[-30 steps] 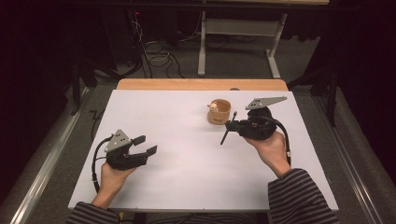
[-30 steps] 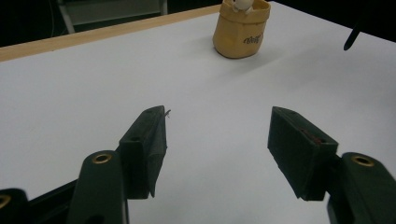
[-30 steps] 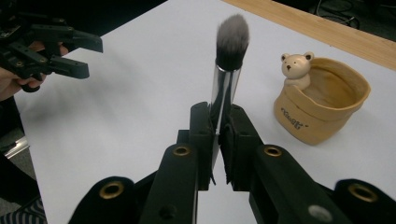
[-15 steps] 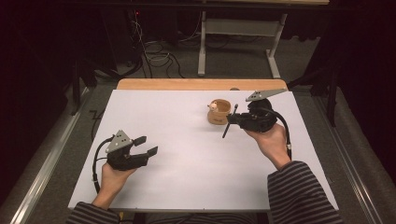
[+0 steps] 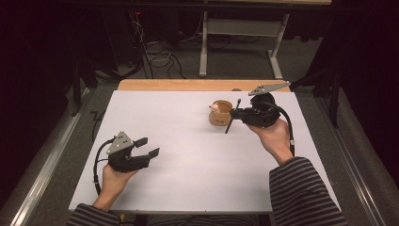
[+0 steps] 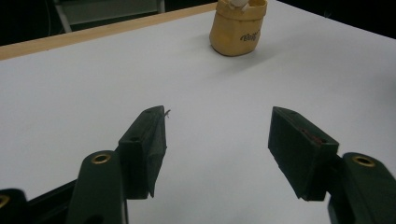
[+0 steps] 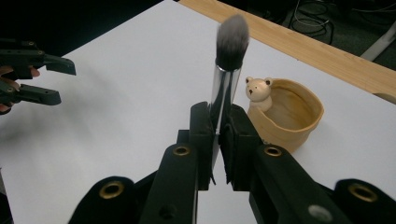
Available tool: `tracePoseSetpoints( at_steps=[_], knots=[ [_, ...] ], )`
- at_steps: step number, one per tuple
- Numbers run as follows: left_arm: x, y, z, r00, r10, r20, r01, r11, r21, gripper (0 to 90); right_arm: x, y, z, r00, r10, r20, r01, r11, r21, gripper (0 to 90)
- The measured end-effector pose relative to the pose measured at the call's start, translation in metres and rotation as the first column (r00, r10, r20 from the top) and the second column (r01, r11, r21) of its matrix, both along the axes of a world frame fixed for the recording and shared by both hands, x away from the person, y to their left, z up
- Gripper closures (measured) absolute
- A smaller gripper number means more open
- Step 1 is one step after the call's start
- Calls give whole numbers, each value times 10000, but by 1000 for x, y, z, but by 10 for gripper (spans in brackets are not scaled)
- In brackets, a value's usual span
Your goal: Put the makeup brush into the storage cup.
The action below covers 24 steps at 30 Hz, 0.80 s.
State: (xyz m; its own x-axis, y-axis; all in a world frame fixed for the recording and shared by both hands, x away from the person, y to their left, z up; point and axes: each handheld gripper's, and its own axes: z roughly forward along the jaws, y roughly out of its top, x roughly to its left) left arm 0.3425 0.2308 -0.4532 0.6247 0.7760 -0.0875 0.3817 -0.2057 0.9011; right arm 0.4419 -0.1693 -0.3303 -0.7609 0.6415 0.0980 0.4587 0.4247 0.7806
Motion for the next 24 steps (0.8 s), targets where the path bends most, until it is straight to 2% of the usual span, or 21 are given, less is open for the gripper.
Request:
tracePoseSetpoints(
  at_steps=[24],
  knots=[
    [0,0,0,10000,-34,-31,34,10000,7,374,15,4,10,9996,-286,61,287,9996,-38,851]
  ],
)
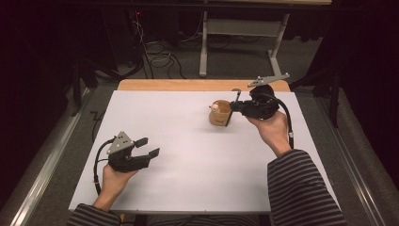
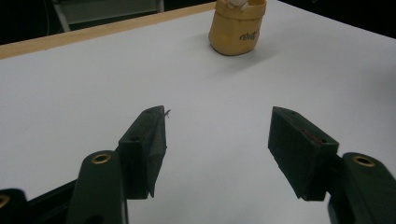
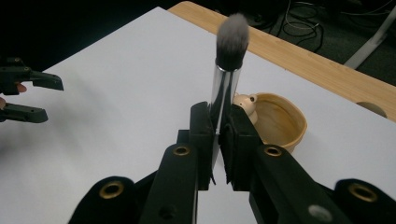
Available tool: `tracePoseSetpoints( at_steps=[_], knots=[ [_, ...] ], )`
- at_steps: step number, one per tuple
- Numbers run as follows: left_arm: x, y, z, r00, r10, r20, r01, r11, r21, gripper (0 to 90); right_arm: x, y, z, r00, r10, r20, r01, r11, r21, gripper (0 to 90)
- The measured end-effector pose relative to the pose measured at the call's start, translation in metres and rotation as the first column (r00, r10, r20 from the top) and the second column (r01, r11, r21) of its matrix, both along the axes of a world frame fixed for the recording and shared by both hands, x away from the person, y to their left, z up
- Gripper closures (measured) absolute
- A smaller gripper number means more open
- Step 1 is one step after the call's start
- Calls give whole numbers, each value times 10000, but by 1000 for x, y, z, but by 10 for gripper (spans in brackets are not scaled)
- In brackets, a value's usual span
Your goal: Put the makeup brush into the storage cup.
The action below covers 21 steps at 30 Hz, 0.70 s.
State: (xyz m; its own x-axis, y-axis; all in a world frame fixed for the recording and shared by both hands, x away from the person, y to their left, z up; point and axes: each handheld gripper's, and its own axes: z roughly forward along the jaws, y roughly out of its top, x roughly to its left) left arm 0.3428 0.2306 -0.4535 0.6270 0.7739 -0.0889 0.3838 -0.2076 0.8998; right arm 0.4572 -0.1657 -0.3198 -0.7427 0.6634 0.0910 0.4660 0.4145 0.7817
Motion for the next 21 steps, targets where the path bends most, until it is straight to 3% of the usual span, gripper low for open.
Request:
tracePoseSetpoints(
  at_steps=[21],
  knots=[
    [0,0,0,10000,-37,-3,37,10000,10,375,14,2,8,9996,-271,35,271,9996,67,851]
  ],
)
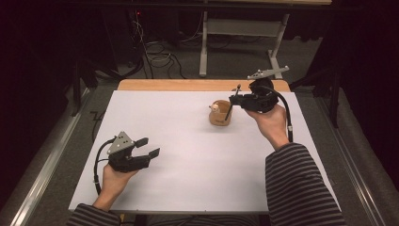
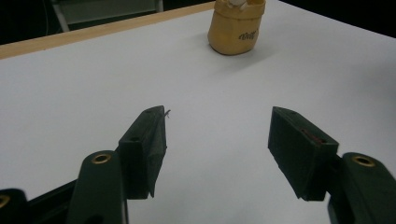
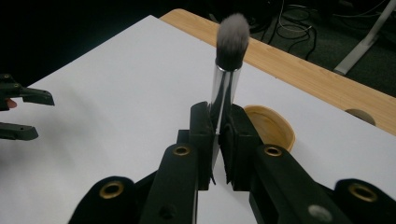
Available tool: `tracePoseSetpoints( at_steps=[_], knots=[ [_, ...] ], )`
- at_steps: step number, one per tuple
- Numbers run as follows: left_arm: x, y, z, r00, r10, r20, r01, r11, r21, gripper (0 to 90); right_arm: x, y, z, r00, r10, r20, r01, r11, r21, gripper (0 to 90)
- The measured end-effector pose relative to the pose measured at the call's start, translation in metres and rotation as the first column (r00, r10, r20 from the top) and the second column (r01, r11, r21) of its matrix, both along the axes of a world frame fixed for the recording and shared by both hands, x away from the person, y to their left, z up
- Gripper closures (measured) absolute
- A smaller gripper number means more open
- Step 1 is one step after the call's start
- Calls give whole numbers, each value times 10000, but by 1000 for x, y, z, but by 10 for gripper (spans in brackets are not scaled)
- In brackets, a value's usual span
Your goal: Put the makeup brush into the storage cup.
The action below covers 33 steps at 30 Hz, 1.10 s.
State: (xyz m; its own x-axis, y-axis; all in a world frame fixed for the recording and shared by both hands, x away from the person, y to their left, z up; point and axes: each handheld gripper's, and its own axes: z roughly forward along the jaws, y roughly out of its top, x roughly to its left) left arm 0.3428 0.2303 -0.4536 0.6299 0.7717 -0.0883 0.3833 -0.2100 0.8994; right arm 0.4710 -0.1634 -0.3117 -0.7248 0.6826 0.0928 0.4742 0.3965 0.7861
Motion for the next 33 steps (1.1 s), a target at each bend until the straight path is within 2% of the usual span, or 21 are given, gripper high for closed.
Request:
tracePoseSetpoints(
  at_steps=[14,33],
  knots=[
    [0,-1,0,10000,-46,9,46,10000,41,374,14,-1,2,9993,-380,-19,380,9993,36,852],
    [0,-1,0,10000,-69,15,69,10000,62,374,37,4,-8,9949,-1001,-91,998,9945,-331,851]
  ],
)
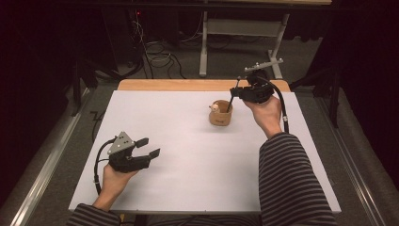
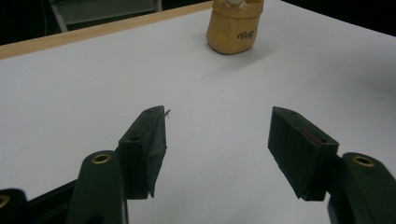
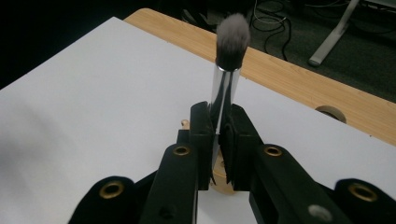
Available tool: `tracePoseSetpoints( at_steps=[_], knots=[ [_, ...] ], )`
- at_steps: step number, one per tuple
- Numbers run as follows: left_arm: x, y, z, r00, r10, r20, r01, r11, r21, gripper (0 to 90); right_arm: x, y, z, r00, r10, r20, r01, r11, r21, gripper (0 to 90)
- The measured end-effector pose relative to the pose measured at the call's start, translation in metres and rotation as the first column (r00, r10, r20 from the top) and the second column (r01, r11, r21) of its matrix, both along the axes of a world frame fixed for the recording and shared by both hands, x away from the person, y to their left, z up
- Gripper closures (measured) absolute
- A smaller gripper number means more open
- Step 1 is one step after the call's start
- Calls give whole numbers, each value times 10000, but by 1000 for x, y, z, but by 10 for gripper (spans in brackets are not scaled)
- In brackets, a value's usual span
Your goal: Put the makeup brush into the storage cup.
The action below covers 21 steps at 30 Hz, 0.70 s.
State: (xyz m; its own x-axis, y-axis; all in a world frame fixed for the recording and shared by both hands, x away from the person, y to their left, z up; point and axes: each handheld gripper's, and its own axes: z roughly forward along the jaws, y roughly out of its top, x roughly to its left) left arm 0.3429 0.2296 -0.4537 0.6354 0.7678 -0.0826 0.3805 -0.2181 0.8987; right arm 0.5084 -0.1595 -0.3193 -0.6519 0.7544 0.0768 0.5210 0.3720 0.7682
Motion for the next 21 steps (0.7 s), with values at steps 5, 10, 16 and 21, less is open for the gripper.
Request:
tracePoseSetpoints(
  at_steps=[5,10,16,21],
  knots=[
    [0,0,0,10000,2,3,-2,10000,-9,375,4,2,-1,10000,-88,39,88,9998,-188,851],
    [0,0,0,10000,-6,8,6,10000,-7,375,7,5,-3,9999,-108,50,110,9995,-299,851],
    [0,0,0,10000,-11,2,11,10000,-5,375,12,9,-5,9998,-211,38,212,9989,-419,851],
    [0,0,0,10000,-6,14,6,10000,-26,375,15,12,-8,9996,-286,32,288,9983,-515,851]
  ],
)
